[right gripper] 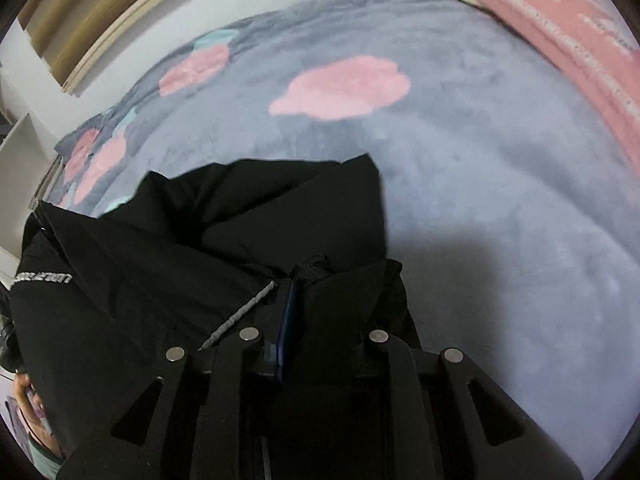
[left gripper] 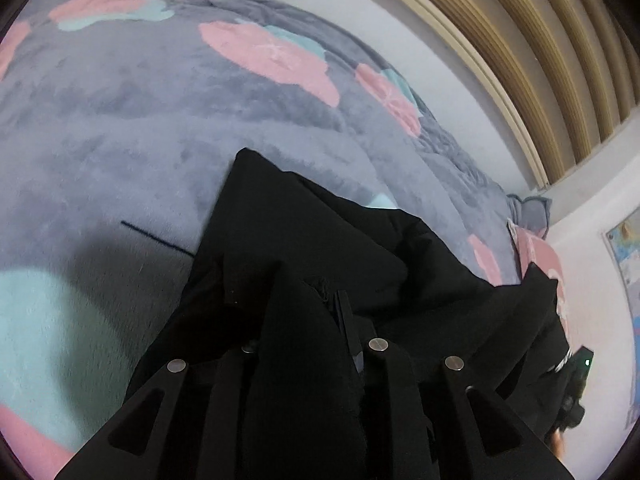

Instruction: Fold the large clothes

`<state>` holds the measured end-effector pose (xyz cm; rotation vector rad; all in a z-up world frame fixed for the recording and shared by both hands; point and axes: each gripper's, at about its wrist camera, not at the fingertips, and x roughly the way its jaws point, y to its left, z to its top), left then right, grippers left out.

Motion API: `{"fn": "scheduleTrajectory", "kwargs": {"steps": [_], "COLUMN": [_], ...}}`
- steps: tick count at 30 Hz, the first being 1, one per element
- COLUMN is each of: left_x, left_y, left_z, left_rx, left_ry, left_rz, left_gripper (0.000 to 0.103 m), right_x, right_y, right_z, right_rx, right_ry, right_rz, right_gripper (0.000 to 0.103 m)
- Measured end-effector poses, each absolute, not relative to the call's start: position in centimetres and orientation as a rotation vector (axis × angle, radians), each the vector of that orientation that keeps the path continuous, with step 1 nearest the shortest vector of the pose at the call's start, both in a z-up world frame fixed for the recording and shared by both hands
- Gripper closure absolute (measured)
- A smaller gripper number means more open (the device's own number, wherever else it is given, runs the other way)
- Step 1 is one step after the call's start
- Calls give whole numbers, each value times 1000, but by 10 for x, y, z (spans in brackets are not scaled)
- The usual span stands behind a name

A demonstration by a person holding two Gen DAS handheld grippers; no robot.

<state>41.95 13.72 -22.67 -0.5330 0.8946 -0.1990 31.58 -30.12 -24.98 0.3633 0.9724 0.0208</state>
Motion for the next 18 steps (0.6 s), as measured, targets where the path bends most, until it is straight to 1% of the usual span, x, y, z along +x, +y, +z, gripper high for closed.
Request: {"fn": "scheduleTrajectory", "kwargs": {"steps": [3, 6, 9, 11, 12, 13, 14, 15, 16, 17, 18], "left_x": [415, 412, 407, 394, 383, 375, 366, 357, 351, 342, 335], "left_y": [130, 134, 141, 146, 149, 152, 158, 165, 171, 184, 197], "left_z": [-227, -223, -210, -193, -179, -169, -158, -148, -141, -131, -125], "left_rx": [-457, -474, -482, -454, -419, -392, -368, -353, -350, -359, -383], "left_ry": [874, 879, 918, 925, 917, 910, 901, 893, 885, 865, 844], "left_rz": [-197, -228, -268, -311, -355, -385, -411, -425, -428, -427, -430], "left_gripper": [82, 81, 76, 69, 66, 61, 55, 52, 45, 42, 41], "right_x": [317, 315, 307, 298, 290, 285, 277, 266, 258, 250, 240], "right_y": [-298, -297, -301, -309, -315, -318, -324, -331, -338, -343, -350], "right_z": [-252, -249, -234, -220, -209, -202, -192, -180, -172, -165, -156], "right_rx": [339, 329, 330, 351, 370, 380, 391, 408, 427, 439, 445], "right_ry": [969, 974, 988, 995, 993, 990, 984, 975, 964, 957, 940], "right_rz": [18, 21, 53, 88, 120, 137, 158, 183, 197, 200, 196], "right_gripper": [84, 84, 82, 78, 75, 70, 60, 54, 41, 24, 19]}}
